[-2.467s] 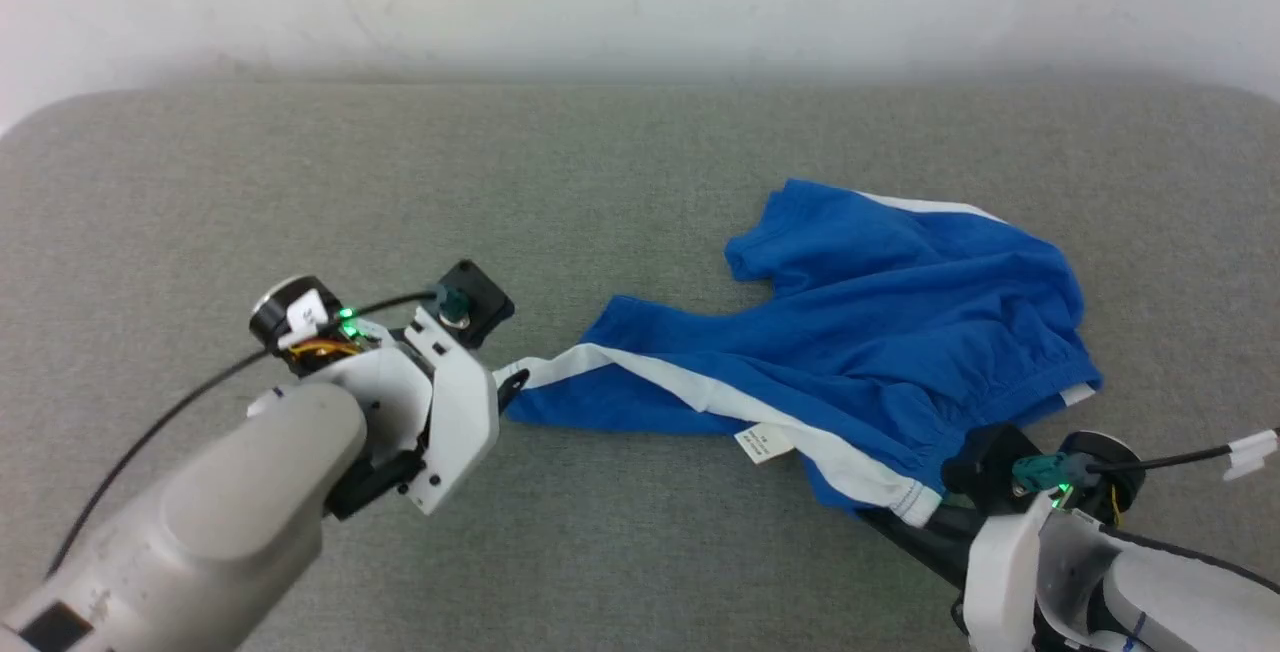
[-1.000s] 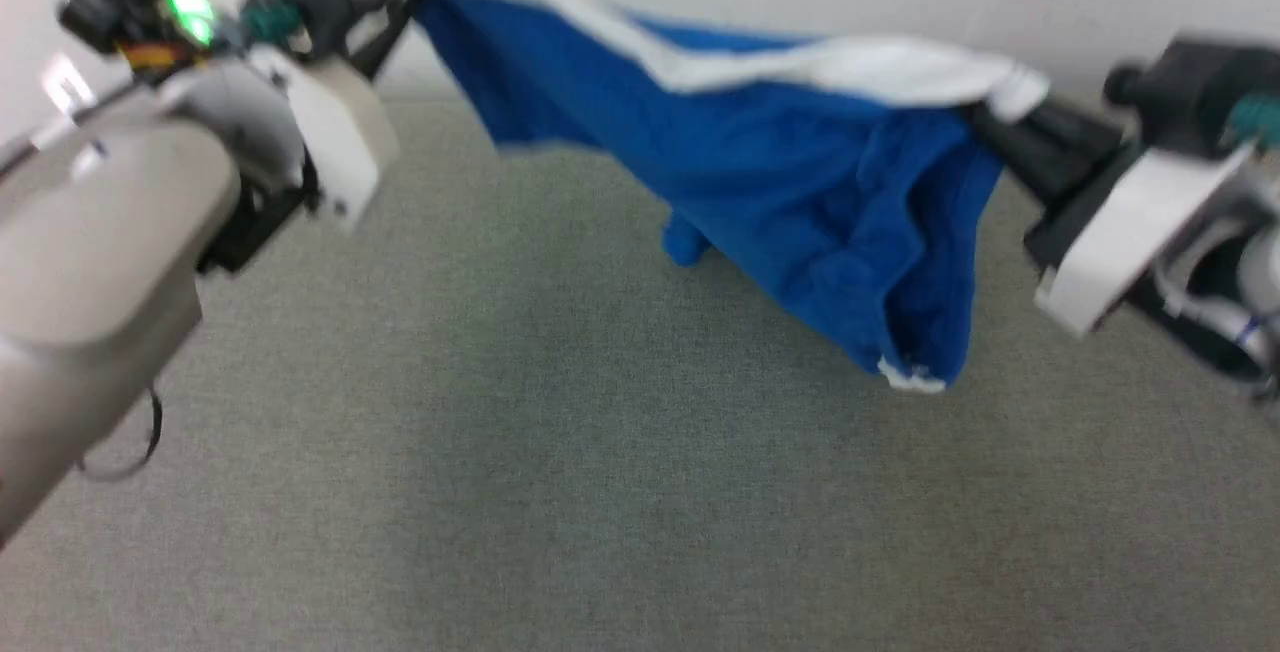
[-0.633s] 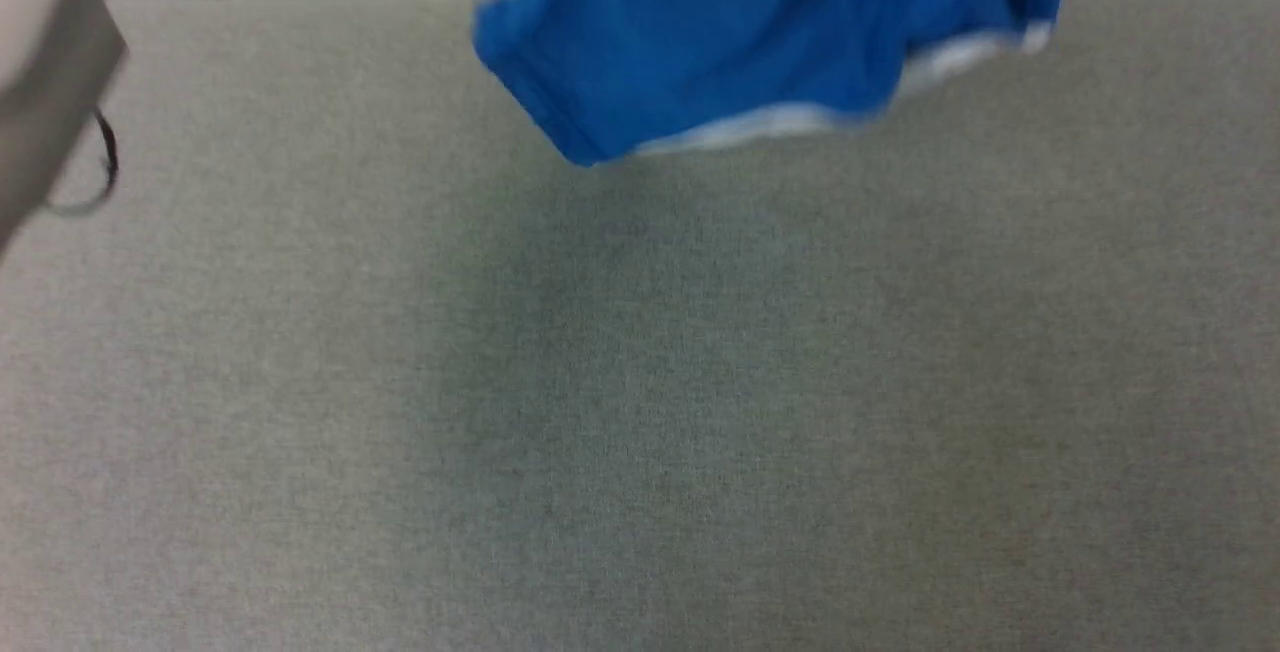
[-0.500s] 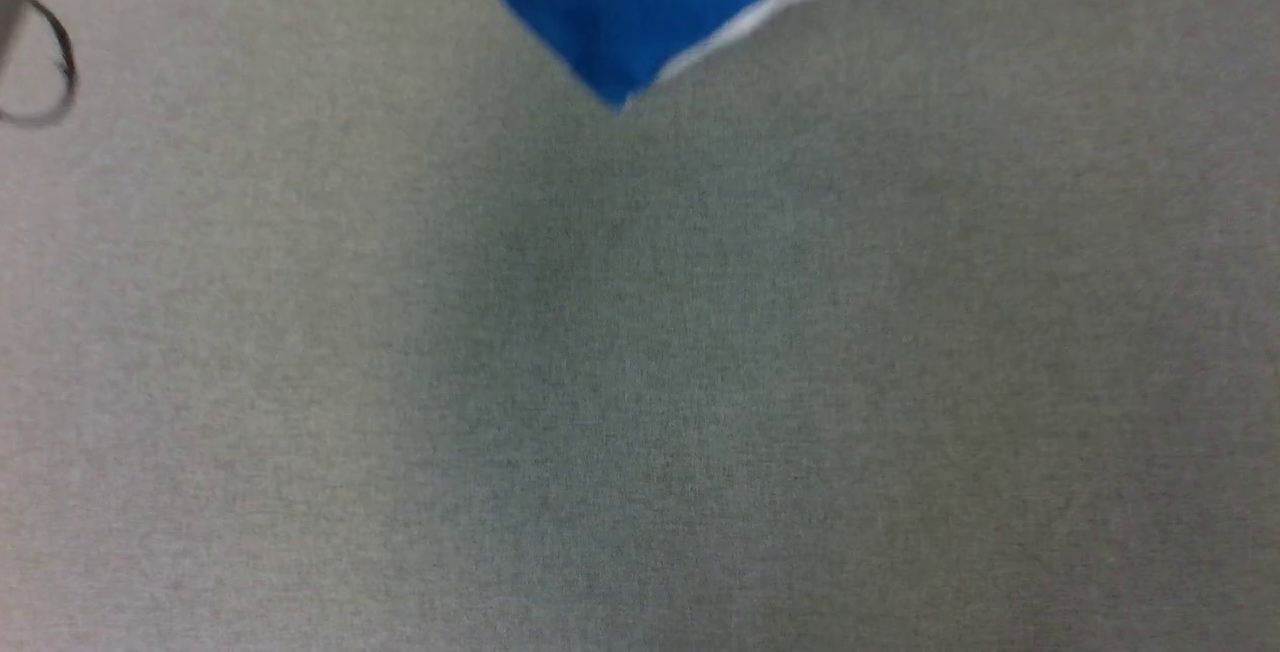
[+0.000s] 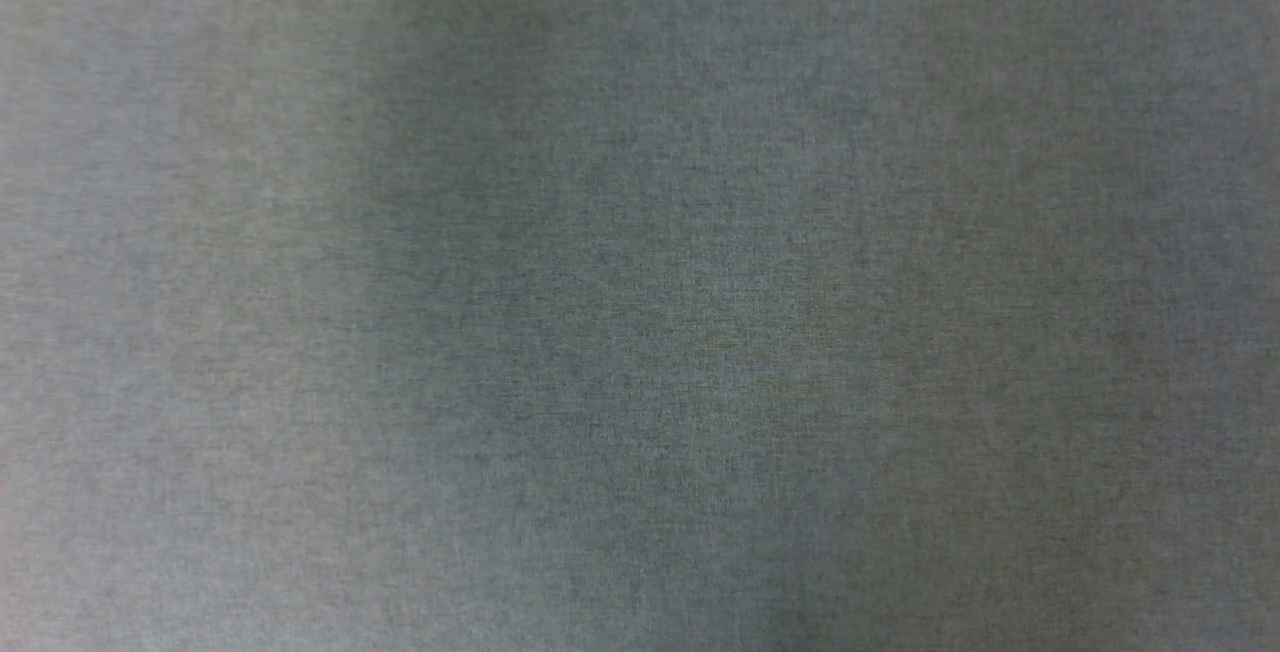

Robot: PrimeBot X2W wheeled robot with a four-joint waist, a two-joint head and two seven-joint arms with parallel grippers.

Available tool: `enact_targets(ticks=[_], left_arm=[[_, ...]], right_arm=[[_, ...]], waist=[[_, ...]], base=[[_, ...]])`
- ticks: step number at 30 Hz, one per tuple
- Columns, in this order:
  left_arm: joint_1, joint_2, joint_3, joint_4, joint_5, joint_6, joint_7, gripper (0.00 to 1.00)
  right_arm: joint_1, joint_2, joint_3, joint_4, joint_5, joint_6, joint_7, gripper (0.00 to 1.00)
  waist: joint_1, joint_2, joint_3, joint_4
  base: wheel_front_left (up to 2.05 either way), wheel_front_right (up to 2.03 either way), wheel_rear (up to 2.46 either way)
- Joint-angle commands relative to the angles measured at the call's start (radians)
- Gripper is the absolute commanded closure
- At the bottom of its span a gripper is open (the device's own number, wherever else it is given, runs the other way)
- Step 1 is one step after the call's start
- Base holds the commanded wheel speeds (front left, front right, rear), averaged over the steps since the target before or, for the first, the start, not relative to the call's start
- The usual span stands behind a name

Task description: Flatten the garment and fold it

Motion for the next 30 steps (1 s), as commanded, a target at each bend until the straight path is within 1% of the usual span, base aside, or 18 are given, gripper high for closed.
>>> enact_targets(ticks=[1,5,6,11,14,16,21,26,30], left_arm=[[0.037,-0.006,0.000,0.007,0.001,-0.004,-0.004,1.00],[0.156,-0.005,0.010,-0.009,-0.003,-0.004,-0.006,1.00],[0.192,-0.003,0.021,-0.022,-0.005,0.002,-0.007,1.00],[0.429,0.006,0.074,-0.094,-0.010,0.022,-0.007,1.00],[0.594,0.014,0.107,-0.147,0.000,0.039,-0.007,1.00],[0.713,0.025,0.139,-0.190,0.003,0.058,-0.007,1.00],[1.018,0.067,0.166,-0.278,0.014,0.078,-0.007,1.00],[1.272,0.104,0.177,-0.360,0.009,0.110,-0.007,1.00],[1.438,0.130,0.153,-0.412,-0.002,0.136,-0.007,1.00]], right_arm=[[0.015,0.004,0.011,0.009,0.012,-0.001,-0.017,1.00],[0.109,0.013,0.093,0.033,0.048,-0.001,-0.057,1.00],[0.136,0.017,0.114,0.037,0.059,-0.001,-0.067,1.00],[0.298,0.054,0.187,0.056,0.132,-0.001,-0.147,1.00],[0.395,0.052,0.247,0.047,0.150,-0.001,-0.181,1.00],[0.466,0.039,0.275,0.024,0.160,-0.001,-0.194,1.00],[0.649,-0.016,0.302,-0.076,0.149,-0.001,-0.196,1.00],[0.858,-0.079,0.305,-0.202,0.107,-0.001,-0.138,1.00],[1.007,-0.124,0.305,-0.277,0.083,-0.001,-0.095,1.00]], waist=[[-0.0003,0.0000,0.014,-0.008],[-0.0003,0.0000,-0.002,-0.018],[-0.0003,0.0000,-0.008,-0.021],[-0.0003,0.0000,-0.066,-0.031],[-0.0003,0.0000,-0.118,-0.029],[-0.0003,0.0000,-0.158,-0.026],[-0.0003,0.0000,-0.260,-0.028],[-0.0003,0.0000,-0.346,-0.024],[-0.0003,0.0000,-0.402,-0.017]], base=[[0.00,0.00,0.00],[0.00,0.00,0.00],[0.00,0.00,0.00],[0.00,0.00,0.00],[0.00,0.00,0.00],[0.00,0.00,0.00],[0.00,0.00,0.00],[0.00,0.00,0.00],[0.00,0.00,0.00]])
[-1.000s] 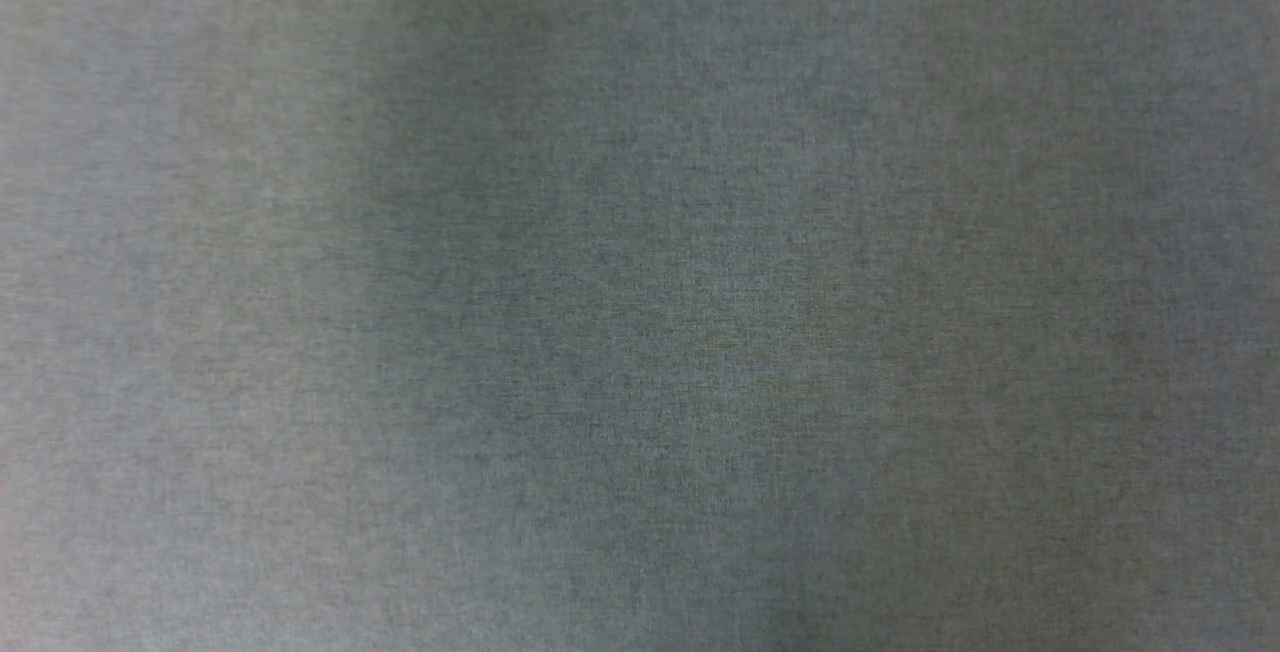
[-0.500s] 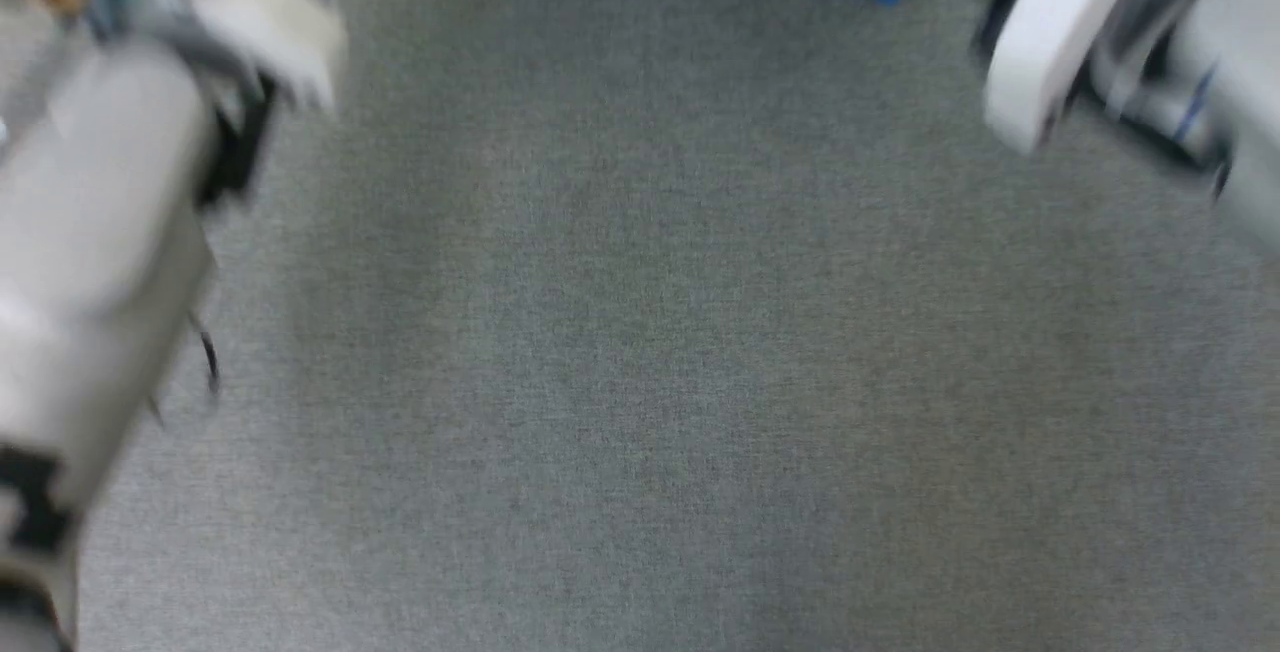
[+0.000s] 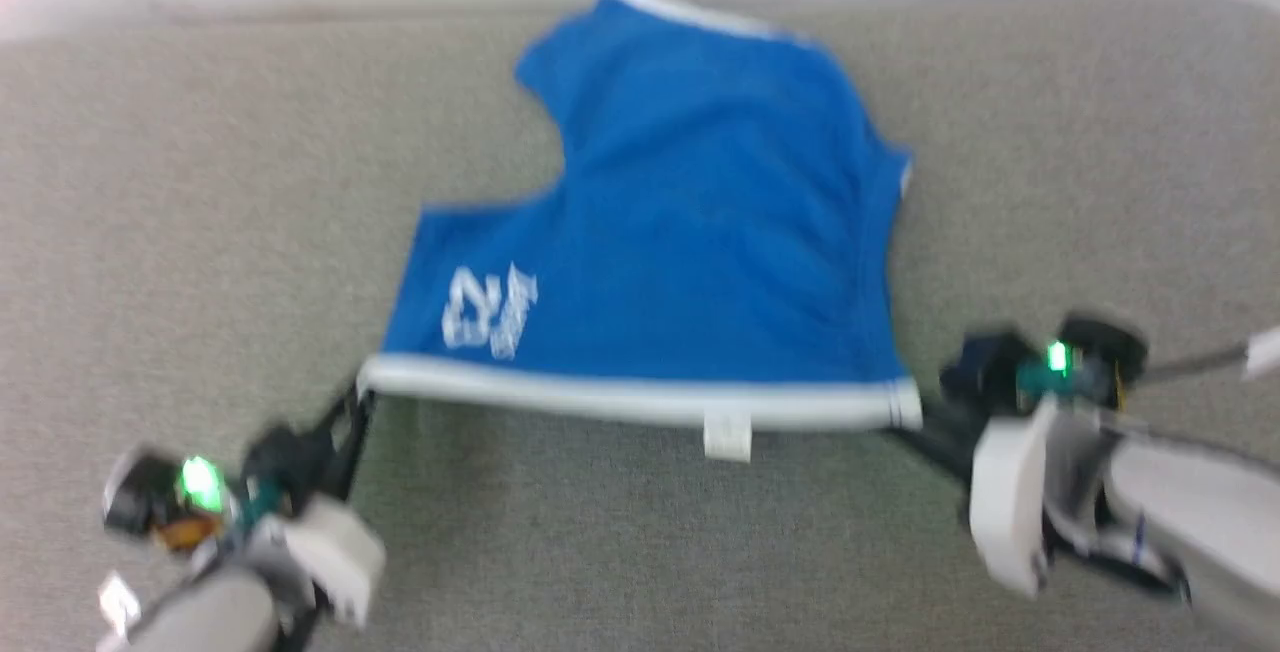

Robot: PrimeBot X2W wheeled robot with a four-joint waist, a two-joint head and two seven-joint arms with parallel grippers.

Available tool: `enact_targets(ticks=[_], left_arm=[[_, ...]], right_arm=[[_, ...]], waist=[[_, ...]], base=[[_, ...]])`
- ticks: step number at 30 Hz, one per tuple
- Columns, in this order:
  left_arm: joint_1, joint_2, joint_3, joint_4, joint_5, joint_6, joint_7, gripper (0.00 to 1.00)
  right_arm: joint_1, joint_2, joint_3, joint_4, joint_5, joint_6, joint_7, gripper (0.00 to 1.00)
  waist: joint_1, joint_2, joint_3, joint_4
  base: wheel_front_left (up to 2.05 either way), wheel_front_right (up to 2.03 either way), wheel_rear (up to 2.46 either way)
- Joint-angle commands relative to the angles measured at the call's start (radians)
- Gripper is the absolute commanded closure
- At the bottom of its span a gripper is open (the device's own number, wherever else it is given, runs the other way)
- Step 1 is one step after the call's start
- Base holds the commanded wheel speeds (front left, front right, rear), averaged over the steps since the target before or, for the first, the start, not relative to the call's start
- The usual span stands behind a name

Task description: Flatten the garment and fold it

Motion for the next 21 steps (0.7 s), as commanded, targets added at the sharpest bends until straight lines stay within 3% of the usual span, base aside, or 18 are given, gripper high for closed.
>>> enact_targets(ticks=[1,10,16,21], left_arm=[[0.045,0.011,-0.005,-0.020,-0.010,0.021,0.000,1.00],[0.255,0.092,-0.064,-0.197,-0.015,0.098,0.091,1.00],[0.302,0.130,-0.058,-0.299,-0.017,0.156,0.129,1.00],[0.213,0.141,-0.042,-0.294,0.020,0.133,0.113,1.00]], right_arm=[[0.046,-0.016,-0.001,-0.017,-0.008,-0.001,0.003,1.00],[0.274,-0.087,-0.001,-0.122,0.012,-0.001,0.004,1.00],[0.355,-0.113,-0.041,-0.172,0.004,-0.001,-0.016,1.00],[0.357,-0.093,-0.143,-0.182,-0.009,-0.001,-0.034,1.00]], waist=[[0.0005,0.0000,-0.086,0.010],[0.0005,0.0000,-0.155,0.039],[0.0005,0.0000,-0.173,0.045],[0.0005,0.0000,-0.166,0.037]], base=[[0.00,0.00,0.00],[0.00,0.00,0.00],[0.00,0.00,0.00],[0.00,0.00,0.00]])
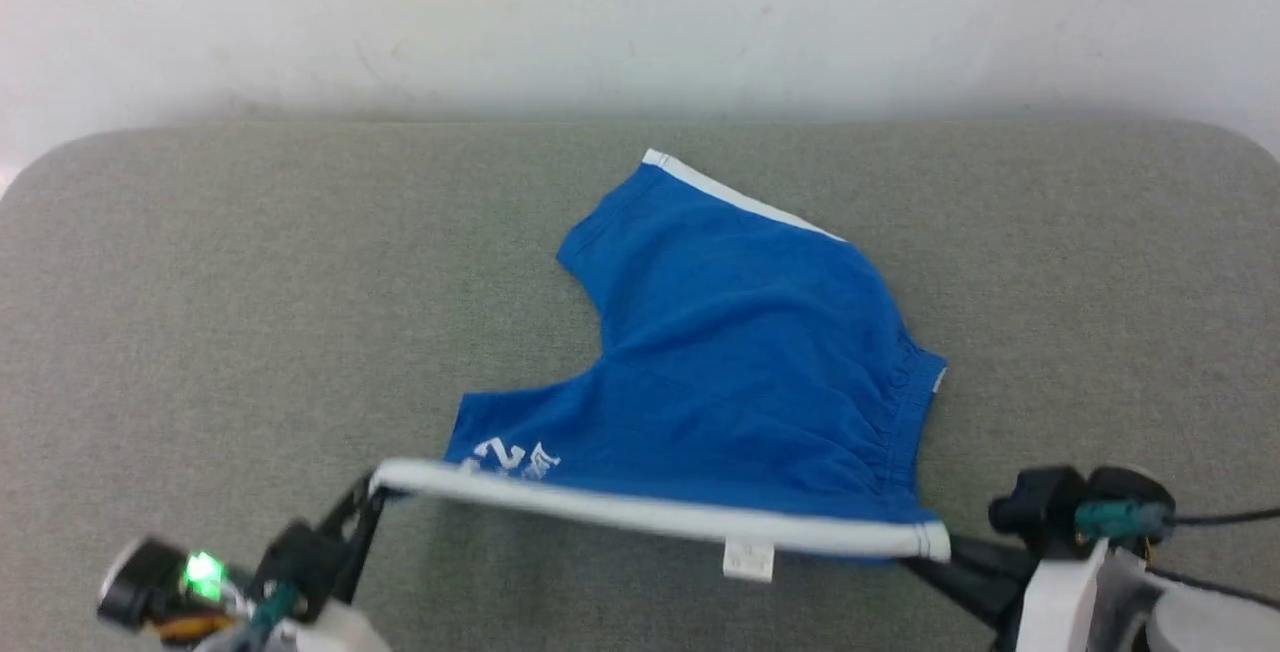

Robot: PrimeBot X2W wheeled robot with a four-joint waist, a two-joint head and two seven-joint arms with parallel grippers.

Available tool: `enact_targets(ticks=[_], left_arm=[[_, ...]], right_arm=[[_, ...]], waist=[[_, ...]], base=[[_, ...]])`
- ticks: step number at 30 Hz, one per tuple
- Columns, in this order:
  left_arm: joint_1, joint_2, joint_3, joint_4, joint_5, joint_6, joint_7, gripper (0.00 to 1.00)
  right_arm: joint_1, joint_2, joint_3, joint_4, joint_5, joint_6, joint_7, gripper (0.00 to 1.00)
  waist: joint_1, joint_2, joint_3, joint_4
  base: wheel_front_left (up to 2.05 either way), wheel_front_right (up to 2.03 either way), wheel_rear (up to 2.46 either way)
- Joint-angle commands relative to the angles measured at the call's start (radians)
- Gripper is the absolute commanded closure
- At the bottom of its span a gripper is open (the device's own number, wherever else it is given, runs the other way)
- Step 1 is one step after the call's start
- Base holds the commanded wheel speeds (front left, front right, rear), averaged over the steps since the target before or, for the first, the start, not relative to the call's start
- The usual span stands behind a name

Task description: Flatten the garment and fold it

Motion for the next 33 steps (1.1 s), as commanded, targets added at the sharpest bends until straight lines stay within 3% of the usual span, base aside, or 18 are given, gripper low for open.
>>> enact_targets(ticks=[1,9,21,26,33], left_arm=[[-0.035,0.001,0.008,0.007,0.011,-0.004,-0.005,1.00],[-0.306,-0.091,0.016,0.155,0.061,-0.103,-0.037,1.00],[-0.767,-0.210,-0.041,0.468,0.165,-0.318,-0.024,1.00],[-0.924,-0.255,-0.062,0.626,0.200,-0.377,-0.026,1.00],[-1.036,-0.313,-0.099,0.833,0.226,-0.425,-0.033,1.00]], right_arm=[[0.004,0.009,-0.012,0.001,-0.003,-0.001,-0.005,1.00],[-0.005,0.074,-0.170,0.021,-0.030,-0.001,-0.002,1.00],[-0.100,0.142,-0.317,0.047,-0.102,-0.001,0.014,1.00],[-0.168,0.184,-0.337,0.081,-0.136,-0.001,0.031,1.00],[-0.238,0.241,-0.348,0.148,-0.180,-0.001,0.062,1.00]], waist=[[0.0000,0.0000,0.007,-0.007],[0.0000,0.0000,0.106,-0.062],[0.0000,0.0000,0.326,-0.152],[0.0000,0.0000,0.402,-0.187],[0.0000,0.0000,0.468,-0.227]], base=[[0.00,0.00,0.00],[0.00,0.00,0.00],[0.00,0.00,0.00],[0.00,0.00,0.00],[0.00,0.00,0.00]])
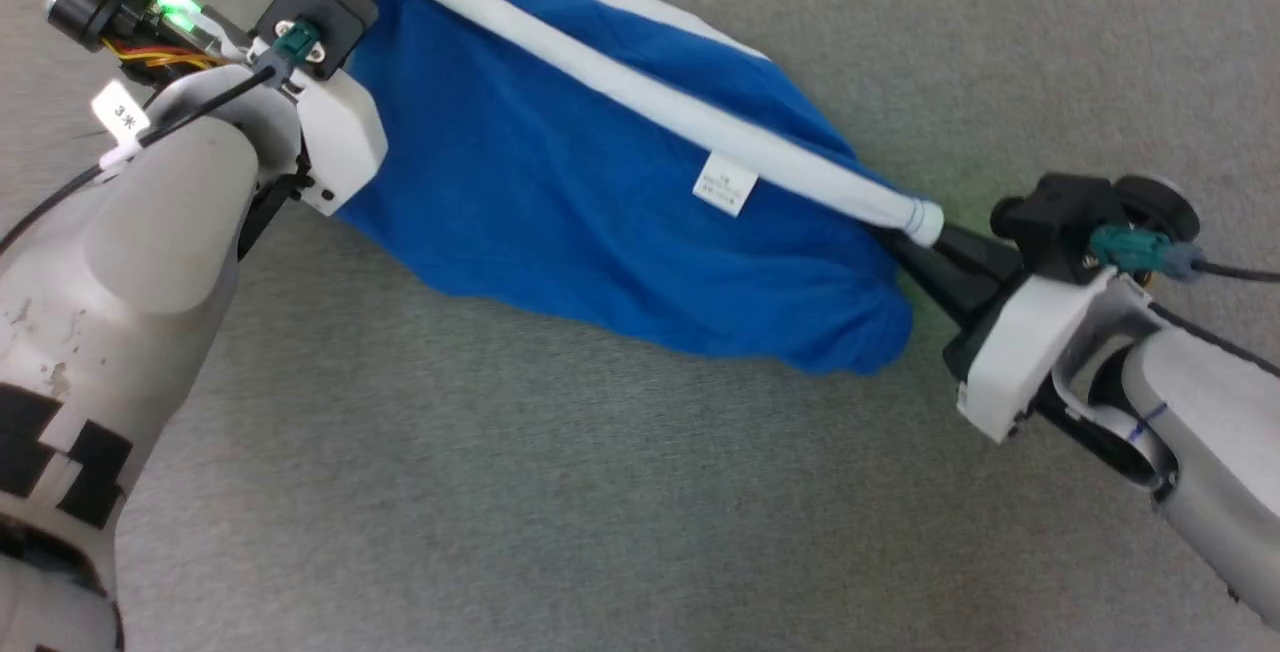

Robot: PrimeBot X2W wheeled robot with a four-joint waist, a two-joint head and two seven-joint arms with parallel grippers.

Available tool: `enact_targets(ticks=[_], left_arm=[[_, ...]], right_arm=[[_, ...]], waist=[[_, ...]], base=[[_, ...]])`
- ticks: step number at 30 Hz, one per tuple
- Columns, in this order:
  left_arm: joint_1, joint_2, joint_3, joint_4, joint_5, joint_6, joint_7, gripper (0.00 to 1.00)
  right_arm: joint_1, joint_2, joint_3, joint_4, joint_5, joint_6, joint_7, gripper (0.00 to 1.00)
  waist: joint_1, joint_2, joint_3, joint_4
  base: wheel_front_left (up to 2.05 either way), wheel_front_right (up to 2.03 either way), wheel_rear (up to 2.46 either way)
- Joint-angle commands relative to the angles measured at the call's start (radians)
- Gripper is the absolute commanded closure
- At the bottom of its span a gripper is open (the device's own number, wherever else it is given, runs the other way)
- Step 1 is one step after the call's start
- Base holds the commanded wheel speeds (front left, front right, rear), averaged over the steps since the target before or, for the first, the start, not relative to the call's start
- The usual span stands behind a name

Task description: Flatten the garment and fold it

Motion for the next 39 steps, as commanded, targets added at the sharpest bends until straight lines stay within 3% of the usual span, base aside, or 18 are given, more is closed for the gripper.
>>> enact_targets(ticks=[1,12,13,14,15,16,22,29,33,39], left_arm=[[-0.025,-0.013,-0.008,0.048,0.011,-0.012,-0.013,1.00],[-0.049,-0.071,-0.072,0.256,0.001,-0.056,-0.032,1.00],[-0.047,-0.075,-0.076,0.268,-0.004,-0.058,-0.035,1.00],[-0.047,-0.079,-0.080,0.278,-0.008,-0.060,-0.037,1.00],[-0.046,-0.084,-0.082,0.287,-0.014,-0.061,-0.040,0.67],[-0.048,-0.087,-0.086,0.294,-0.018,-0.062,-0.043,0.00],[-0.056,-0.110,-0.094,0.300,-0.088,-0.065,-0.049,0.00],[-0.076,-0.088,-0.163,0.232,-0.199,-0.066,0.034,0.00],[-0.094,-0.051,-0.228,0.148,-0.325,-0.066,0.168,0.00],[-0.142,0.032,-0.337,-0.022,-0.564,-0.066,0.476,0.00]], right_arm=[[-0.024,0.014,-0.008,0.027,-0.028,-0.001,0.003,1.00],[-0.053,0.071,0.041,0.103,-0.084,-0.001,0.048,1.00],[-0.054,0.074,0.035,0.104,-0.087,-0.001,0.037,0.86],[-0.052,0.077,0.024,0.106,-0.091,-0.001,0.027,0.44],[-0.048,0.079,0.013,0.106,-0.095,-0.001,0.017,0.00],[-0.041,0.081,0.001,0.101,-0.097,-0.001,0.009,0.00],[0.040,0.054,-0.084,0.014,-0.148,-0.001,-0.015,0.00],[0.162,0.032,-0.219,-0.112,-0.231,-0.001,0.006,0.00],[0.241,0.053,-0.318,-0.201,-0.291,-0.001,0.024,0.00],[0.319,0.101,-0.382,-0.291,-0.338,-0.001,0.053,0.00]], waist=[[-0.0003,-0.0001,0.066,-0.060],[-0.0003,-0.0001,0.060,-0.064],[-0.0003,-0.0001,0.051,-0.063],[-0.0003,-0.0001,0.042,-0.061],[-0.0003,-0.0001,0.027,-0.057],[-0.0003,-0.0001,0.012,-0.054],[-0.0003,-0.0001,-0.095,-0.023],[-0.0003,-0.0001,-0.170,-0.004],[-0.0003,-0.0001,-0.193,-0.004],[-0.0003,-0.0001,-0.185,-0.020]], base=[[0.00,0.00,0.00],[0.00,0.00,0.00],[0.00,0.00,0.00],[0.00,0.00,0.00],[0.00,0.00,0.00],[0.00,0.00,0.00],[0.00,0.00,0.00],[0.00,0.00,0.00],[0.00,0.00,0.00],[0.00,0.00,0.00]])
